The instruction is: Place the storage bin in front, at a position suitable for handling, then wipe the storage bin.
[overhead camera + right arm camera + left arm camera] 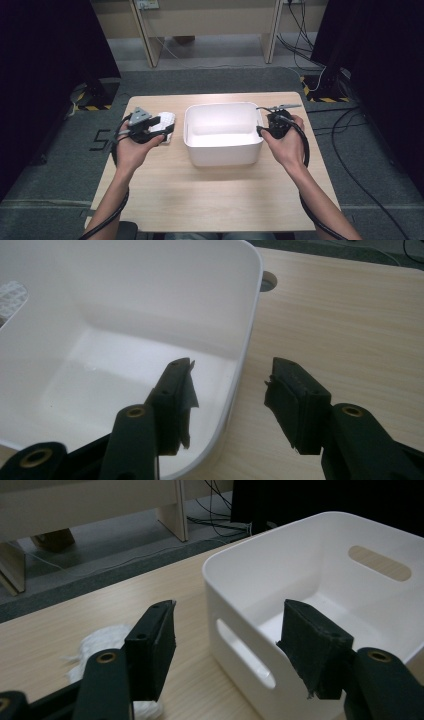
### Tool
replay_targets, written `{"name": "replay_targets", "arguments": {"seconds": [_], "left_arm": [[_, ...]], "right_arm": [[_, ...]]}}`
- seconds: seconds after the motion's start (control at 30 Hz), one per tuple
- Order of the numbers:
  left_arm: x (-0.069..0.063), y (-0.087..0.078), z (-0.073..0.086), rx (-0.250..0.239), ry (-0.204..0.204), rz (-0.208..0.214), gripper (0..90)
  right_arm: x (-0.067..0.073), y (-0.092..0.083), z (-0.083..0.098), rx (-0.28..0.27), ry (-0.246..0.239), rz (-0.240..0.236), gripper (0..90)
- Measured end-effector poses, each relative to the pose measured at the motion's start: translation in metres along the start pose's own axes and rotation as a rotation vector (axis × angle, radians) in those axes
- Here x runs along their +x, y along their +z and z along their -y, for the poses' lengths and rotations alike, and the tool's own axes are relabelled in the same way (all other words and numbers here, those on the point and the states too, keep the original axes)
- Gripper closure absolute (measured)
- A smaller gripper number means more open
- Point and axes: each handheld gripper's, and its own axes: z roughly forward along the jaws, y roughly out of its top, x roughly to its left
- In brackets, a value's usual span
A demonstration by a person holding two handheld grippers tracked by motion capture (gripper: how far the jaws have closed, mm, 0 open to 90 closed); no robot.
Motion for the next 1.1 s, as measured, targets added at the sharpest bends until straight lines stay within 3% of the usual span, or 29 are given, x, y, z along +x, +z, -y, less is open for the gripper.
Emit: {"name": "replay_targets", "arguments": {"seconds": [0.1,0.2,0.27,0.4,0.7,1.03,1.1], "left_arm": [[0.016,-0.004,0.014,0.013,-0.073,-0.040,33.9],[0.026,-0.004,0.022,0.011,-0.092,-0.080,35.8],[0.030,-0.002,0.026,0.015,-0.109,-0.073,36.6],[0.033,0.002,0.029,0.034,-0.088,-0.080,38.6],[0.052,0.015,0.039,0.089,-0.097,-0.134,36.2],[0.082,0.056,0.042,0.157,-0.112,-0.182,31.7],[0.088,0.075,0.040,0.180,-0.114,-0.173,31.0]], "right_arm": [[-0.006,0.000,0.004,-0.006,0.007,-0.004,52.3],[-0.012,0.002,0.008,0.002,0.009,0.005,53.1],[-0.014,0.003,0.010,0.004,0.033,-0.018,53.5],[-0.015,0.002,0.005,-0.016,0.049,-0.043,54.0],[-0.011,0.010,-0.002,-0.007,0.043,-0.080,53.4],[-0.010,0.010,0.001,-0.005,0.043,-0.076,53.2],[-0.009,0.008,-0.002,-0.009,0.045,-0.078,52.8]]}}
